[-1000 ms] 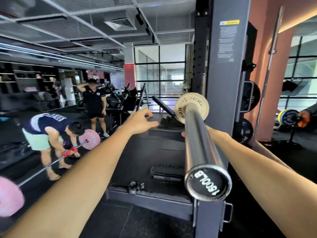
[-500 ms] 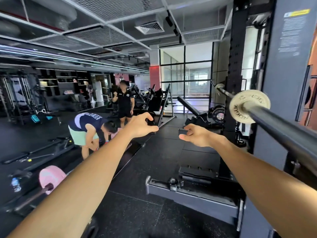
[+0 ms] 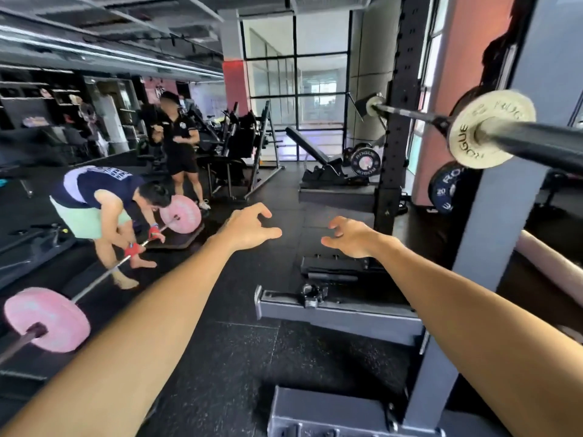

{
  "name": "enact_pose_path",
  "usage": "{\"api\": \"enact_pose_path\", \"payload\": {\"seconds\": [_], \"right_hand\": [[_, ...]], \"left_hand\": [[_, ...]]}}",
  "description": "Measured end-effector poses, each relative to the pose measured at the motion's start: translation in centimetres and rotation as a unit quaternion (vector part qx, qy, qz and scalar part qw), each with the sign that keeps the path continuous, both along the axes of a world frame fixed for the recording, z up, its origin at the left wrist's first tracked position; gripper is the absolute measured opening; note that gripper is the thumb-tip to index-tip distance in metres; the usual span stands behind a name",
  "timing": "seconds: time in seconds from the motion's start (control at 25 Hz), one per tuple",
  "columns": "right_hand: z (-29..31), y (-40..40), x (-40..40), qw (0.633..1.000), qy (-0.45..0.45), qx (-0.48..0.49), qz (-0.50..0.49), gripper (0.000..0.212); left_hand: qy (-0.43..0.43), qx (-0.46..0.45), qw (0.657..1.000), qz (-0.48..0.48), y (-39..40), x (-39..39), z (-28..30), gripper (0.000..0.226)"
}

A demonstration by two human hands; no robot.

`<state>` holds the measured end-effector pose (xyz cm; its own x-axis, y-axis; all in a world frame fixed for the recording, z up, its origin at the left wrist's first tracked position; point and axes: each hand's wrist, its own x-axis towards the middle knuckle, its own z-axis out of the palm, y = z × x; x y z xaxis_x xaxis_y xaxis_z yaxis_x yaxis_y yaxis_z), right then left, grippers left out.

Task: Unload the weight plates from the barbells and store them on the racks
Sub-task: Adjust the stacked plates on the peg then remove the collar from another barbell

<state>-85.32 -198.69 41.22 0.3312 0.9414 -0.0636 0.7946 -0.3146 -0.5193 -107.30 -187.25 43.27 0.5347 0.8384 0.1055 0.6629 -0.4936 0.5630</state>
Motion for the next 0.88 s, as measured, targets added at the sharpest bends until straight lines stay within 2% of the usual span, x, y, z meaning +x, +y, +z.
{"api": "enact_pose_path", "payload": {"seconds": [0.36,0.52,0.76,0.88], "right_hand": [[-14.1,10.3,7.9,0.995,0.031,-0.093,-0.024,0.053],[-22.0,13.9,10.7,0.986,0.056,-0.152,-0.03,0.049],[-30.2,16.7,12.8,0.977,0.072,-0.202,-0.016,0.044],[-32.7,16.9,13.0,0.972,0.081,-0.219,-0.015,0.043]], "left_hand": [[0.086,-0.107,0.99,-0.031,9.7,9.8,-14.0,0.051],[0.134,-0.142,0.979,-0.052,12.7,14.0,-22.2,0.05],[0.235,-0.129,0.959,-0.094,14.3,17.8,-32.2,0.057],[0.236,-0.092,0.964,-0.078,14.2,18.7,-35.0,0.042]]}}
